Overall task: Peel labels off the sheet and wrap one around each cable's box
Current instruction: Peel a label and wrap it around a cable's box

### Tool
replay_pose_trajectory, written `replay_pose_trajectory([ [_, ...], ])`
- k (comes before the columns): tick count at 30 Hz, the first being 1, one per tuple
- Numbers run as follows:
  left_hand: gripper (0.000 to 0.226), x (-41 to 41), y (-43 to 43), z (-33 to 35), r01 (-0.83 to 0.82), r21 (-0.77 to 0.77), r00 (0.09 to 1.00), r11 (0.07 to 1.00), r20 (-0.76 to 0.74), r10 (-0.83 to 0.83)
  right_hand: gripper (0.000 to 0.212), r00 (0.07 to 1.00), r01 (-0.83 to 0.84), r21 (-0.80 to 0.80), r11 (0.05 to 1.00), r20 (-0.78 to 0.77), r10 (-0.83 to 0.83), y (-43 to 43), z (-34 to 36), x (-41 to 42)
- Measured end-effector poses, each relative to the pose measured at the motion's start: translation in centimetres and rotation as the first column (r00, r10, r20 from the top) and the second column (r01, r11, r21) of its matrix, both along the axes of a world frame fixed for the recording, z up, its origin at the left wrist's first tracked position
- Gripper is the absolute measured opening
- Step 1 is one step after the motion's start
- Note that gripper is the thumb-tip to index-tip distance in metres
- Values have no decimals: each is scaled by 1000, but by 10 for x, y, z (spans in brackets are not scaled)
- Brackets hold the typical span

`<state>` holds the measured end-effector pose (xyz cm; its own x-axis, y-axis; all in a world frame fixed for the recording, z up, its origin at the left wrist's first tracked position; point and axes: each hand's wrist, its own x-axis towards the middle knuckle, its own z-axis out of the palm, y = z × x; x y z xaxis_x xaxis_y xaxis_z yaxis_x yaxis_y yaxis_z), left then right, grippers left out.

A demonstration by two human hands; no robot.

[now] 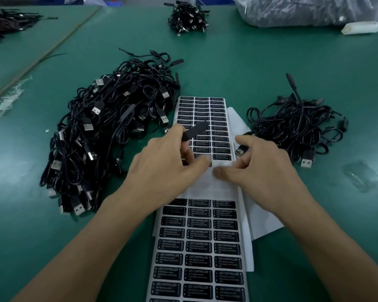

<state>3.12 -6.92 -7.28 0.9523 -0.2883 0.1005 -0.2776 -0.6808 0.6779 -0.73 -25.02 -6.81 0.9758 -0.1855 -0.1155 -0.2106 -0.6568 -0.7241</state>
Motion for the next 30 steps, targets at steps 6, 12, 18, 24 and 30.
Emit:
replay_pose_trajectory([
  [6,41,1,0,2,41,13,999,999,28,-42,61,993,-117,-199,973,-55,108,7,1,-2],
  [12,42,2,1,1,67,80,997,995,41,-71,23,988,-155,-169,973,-16,154,1,6,-2],
  [18,49,-1,-2,4,42,143,999,989,16,-44,58,994,-80,-87,993,63,86,-4,0,-3],
  [24,51,0,-1,0,60,87,997,994,49,-64,81,994,54,372,927,67,-85,-5,-5,4],
  [30,41,-1,-2,0,94,-19,990,995,106,-91,40,999,22,453,891,30,-40,3,-7,4],
])
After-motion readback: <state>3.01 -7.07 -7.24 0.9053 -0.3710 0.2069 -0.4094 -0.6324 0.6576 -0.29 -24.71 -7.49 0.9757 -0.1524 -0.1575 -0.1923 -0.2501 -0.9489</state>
